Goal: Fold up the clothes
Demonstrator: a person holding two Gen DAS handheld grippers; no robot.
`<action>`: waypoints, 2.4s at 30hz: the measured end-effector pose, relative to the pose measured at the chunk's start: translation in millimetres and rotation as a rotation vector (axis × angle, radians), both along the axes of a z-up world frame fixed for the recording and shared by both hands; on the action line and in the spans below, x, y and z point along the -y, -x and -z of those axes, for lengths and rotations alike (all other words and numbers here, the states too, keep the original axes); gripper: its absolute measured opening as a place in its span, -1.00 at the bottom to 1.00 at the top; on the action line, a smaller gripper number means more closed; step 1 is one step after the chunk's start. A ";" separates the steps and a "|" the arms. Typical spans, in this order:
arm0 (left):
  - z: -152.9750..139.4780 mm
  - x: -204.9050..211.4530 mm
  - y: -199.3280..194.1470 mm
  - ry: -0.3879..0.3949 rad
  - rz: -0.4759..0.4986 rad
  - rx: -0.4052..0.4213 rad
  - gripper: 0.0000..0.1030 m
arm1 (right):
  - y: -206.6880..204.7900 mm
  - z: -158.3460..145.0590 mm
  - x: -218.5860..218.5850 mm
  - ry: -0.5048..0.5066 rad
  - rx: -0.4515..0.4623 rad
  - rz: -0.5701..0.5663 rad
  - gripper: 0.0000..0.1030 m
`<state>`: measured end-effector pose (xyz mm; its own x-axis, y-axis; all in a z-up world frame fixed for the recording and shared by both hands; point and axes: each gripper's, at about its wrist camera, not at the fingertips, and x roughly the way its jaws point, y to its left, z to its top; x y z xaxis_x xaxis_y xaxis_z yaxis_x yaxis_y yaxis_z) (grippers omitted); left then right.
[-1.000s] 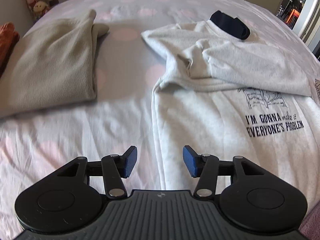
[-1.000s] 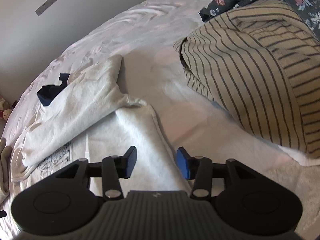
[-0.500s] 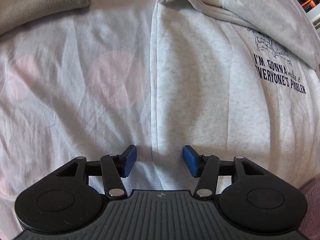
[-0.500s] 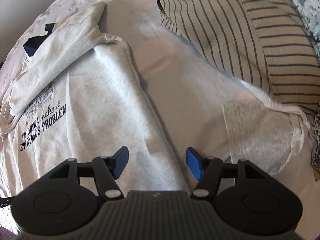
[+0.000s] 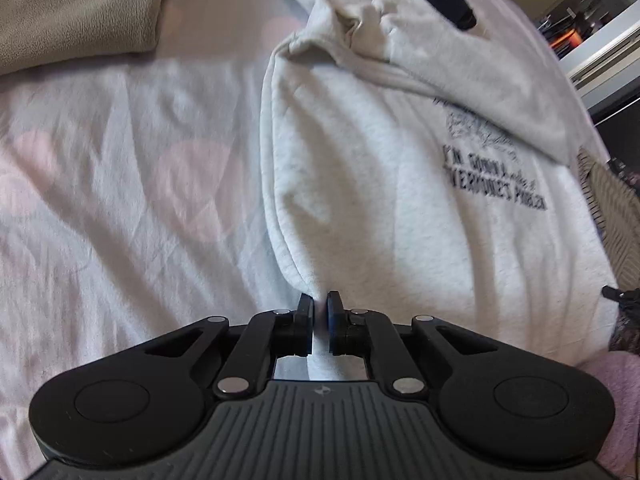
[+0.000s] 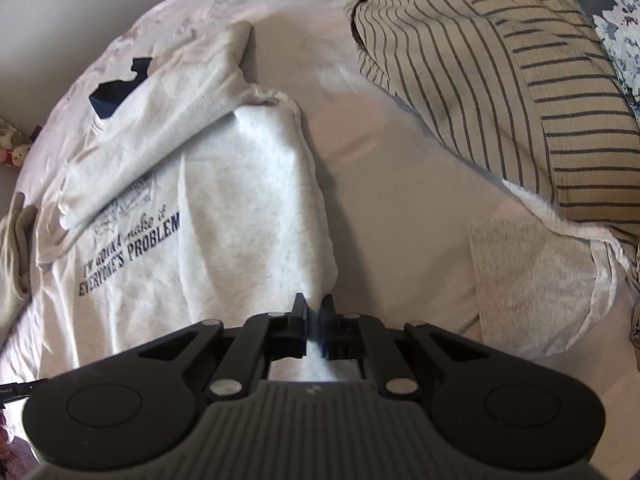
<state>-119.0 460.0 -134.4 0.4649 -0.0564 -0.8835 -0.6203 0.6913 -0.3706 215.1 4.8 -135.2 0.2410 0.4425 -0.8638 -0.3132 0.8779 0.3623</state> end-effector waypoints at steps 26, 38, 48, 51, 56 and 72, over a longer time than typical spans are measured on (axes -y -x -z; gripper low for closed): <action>15.2 -52.8 -84.3 -0.377 0.042 -0.002 -0.85 | -102.5 22.8 -90.7 -0.003 0.227 -0.007 -0.77; -56.3 0.1 -54.3 -0.591 0.214 0.043 -0.09 | -60.8 -31.3 -68.9 0.084 0.389 -0.095 -0.16; -20.9 108.5 -58.2 -0.840 0.779 -0.125 -0.04 | 23.2 -34.8 -69.6 0.063 0.354 -0.195 -0.16; 2.9 124.7 -60.3 -0.900 0.907 -0.197 -0.04 | 40.9 -25.5 -67.6 0.002 0.302 -0.158 -0.16; 40.8 134.4 -62.1 -0.957 1.037 -0.275 -0.03 | 47.8 -17.0 -56.3 -0.053 0.269 -0.064 -0.13; 65.2 116.9 -68.8 -1.099 1.074 -0.299 -0.60 | 44.5 -4.4 -66.7 -0.009 0.269 -0.082 0.01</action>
<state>-50.2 343.2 -199.6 0.4389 0.4760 -0.7621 0.3661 0.6798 0.6355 170.6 71.5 -130.9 0.4239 0.4772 -0.7698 -0.4693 0.8427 0.2639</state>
